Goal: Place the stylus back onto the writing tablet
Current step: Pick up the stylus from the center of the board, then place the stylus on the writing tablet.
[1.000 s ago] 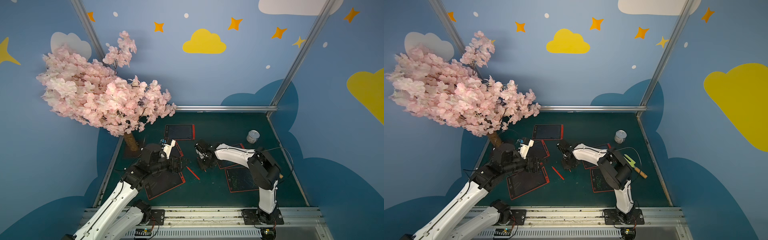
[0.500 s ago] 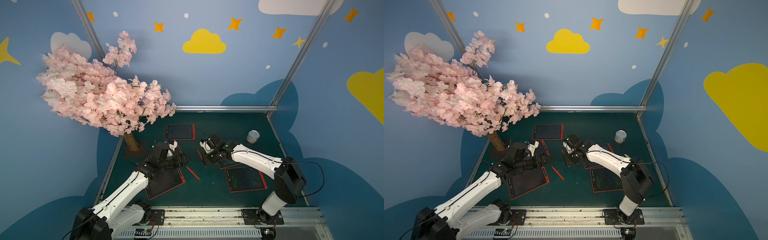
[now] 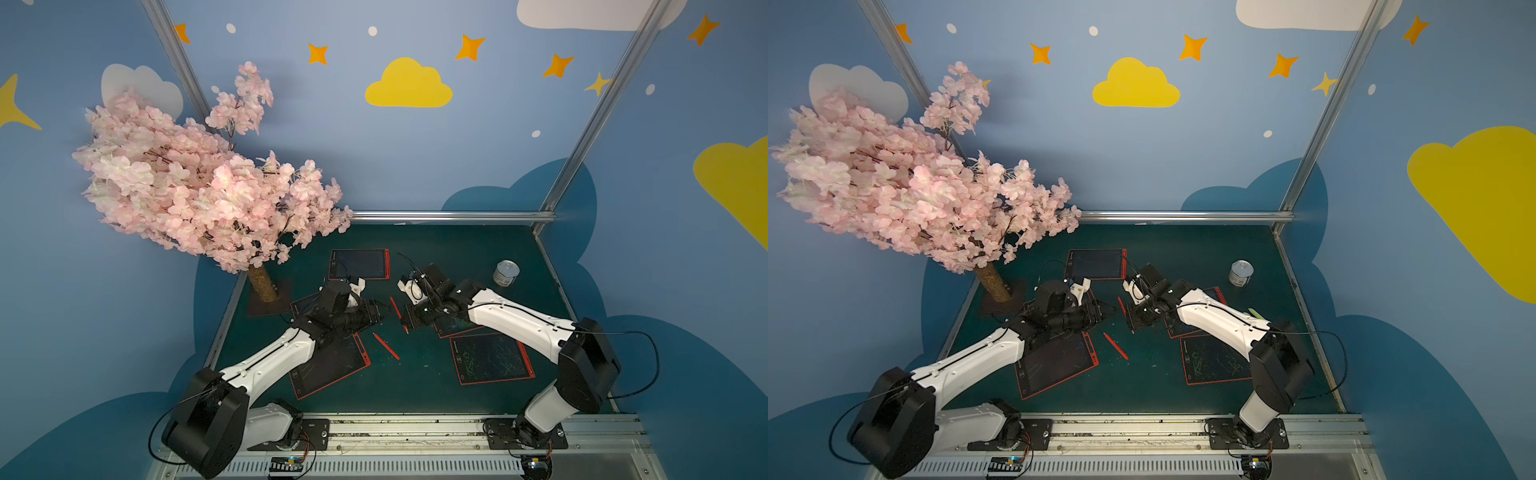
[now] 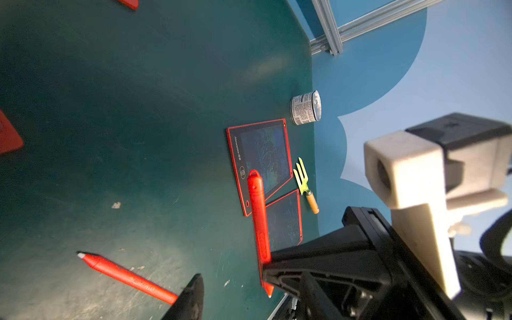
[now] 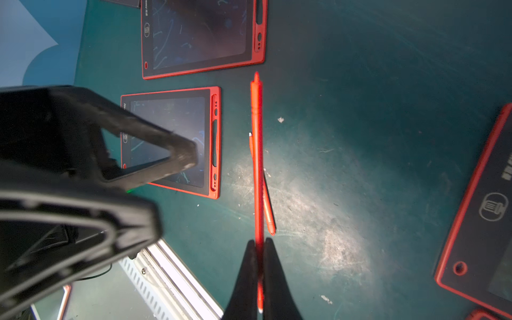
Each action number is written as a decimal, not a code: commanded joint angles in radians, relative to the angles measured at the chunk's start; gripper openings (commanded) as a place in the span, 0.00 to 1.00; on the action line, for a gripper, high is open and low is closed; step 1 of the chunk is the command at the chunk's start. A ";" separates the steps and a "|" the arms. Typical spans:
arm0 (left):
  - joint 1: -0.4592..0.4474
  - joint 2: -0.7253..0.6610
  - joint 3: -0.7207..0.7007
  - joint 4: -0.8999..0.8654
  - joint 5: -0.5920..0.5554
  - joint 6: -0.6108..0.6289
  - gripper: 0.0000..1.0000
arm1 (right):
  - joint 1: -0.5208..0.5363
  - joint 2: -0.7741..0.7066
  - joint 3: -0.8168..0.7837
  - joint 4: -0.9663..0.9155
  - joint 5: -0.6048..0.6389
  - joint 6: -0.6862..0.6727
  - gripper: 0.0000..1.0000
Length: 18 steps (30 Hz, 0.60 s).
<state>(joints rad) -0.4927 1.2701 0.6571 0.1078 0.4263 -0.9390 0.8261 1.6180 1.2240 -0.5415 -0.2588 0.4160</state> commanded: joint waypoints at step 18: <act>-0.029 0.078 0.021 0.151 -0.006 -0.066 0.34 | -0.005 -0.013 0.001 0.061 -0.059 0.026 0.02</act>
<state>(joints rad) -0.5182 1.3445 0.6621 0.2359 0.4255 -1.0031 0.8261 1.6180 1.2240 -0.4992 -0.3008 0.4335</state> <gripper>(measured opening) 0.344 0.058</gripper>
